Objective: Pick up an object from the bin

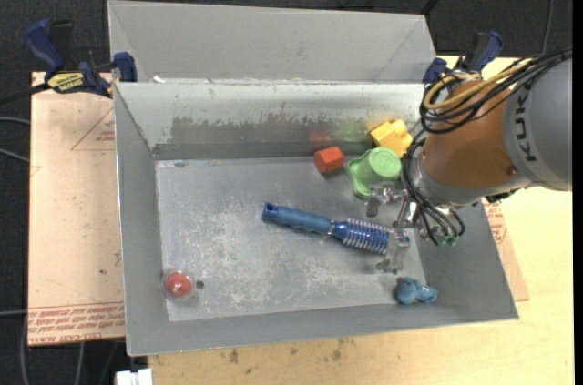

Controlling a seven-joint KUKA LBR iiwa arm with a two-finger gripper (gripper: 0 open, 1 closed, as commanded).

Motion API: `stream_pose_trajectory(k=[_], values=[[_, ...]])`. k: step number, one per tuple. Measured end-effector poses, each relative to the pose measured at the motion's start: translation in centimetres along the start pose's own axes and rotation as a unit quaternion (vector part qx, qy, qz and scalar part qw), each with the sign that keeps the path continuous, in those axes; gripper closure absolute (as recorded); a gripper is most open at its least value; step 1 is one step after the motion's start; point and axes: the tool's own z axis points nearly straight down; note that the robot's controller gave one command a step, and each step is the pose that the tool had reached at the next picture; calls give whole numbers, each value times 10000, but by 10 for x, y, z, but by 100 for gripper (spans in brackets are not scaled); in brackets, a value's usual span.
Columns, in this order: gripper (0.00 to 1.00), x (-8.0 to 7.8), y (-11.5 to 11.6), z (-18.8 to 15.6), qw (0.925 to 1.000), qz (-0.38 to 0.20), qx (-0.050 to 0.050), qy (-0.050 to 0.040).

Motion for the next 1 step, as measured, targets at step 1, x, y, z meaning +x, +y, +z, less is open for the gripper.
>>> stream_pose_trajectory(k=[1], values=[[100,2,0,4,10000,1,-2,34]])
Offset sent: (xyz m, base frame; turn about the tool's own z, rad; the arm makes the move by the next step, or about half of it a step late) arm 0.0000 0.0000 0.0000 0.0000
